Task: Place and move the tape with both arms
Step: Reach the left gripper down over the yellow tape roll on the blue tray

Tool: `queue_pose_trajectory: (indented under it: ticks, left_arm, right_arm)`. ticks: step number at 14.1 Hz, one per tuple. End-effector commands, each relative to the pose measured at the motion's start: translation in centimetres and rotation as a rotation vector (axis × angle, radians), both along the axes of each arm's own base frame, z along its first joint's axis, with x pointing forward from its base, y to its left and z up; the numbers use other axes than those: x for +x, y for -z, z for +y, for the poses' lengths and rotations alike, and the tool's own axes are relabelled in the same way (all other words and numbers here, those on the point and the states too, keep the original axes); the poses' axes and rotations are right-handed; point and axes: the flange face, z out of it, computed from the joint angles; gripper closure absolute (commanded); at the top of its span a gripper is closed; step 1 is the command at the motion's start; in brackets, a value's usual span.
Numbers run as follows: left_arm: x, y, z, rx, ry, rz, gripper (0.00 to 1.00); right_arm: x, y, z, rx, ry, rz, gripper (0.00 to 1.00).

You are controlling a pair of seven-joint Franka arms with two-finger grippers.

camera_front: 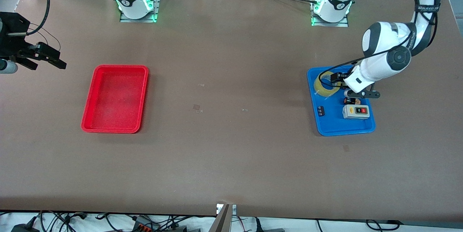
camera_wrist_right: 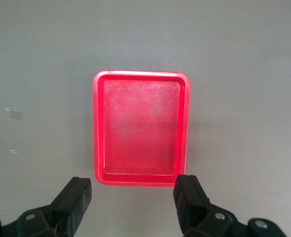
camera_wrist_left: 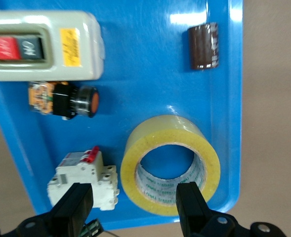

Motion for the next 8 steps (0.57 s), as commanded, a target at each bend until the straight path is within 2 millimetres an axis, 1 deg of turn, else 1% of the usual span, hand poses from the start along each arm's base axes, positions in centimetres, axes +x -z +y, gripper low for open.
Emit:
queue_pose_trajectory:
  ticks: [1, 3, 4, 5, 6, 7, 8]
  left_arm:
    - [0.1, 2.6, -0.4, -0.011, 0.003, 0.018, 0.00]
    - [-0.1, 3.5, -0.5, -0.011, 0.009, 0.034, 0.00]
    - [-0.1, 3.8, -0.6, -0.010, 0.009, 0.037, 0.07]
    - [-0.2, 4.0, -0.6, -0.011, 0.009, 0.041, 0.19]
    - [-0.2, 4.1, -0.6, -0.011, 0.009, 0.044, 0.46]
    - [-0.3, 4.4, -0.6, -0.011, 0.009, 0.050, 0.67]
    - [-0.3, 4.4, -0.6, -0.011, 0.009, 0.052, 0.83]
  right_arm:
    - [-0.7, -0.9, 0.2, -0.005, -0.010, -0.001, 0.00]
    - [-0.7, -0.9, 0.2, -0.005, -0.010, -0.001, 0.00]
    - [-0.7, -0.9, 0.2, -0.005, -0.010, -0.001, 0.00]
    - [-0.7, -0.9, 0.2, -0.005, -0.009, -0.001, 0.00]
    - [-0.7, -0.9, 0.2, -0.005, -0.009, -0.001, 0.00]
    - [-0.7, -0.9, 0.2, -0.005, -0.007, -0.001, 0.00]
    - [-0.7, -0.9, 0.2, -0.005, -0.007, -0.001, 0.00]
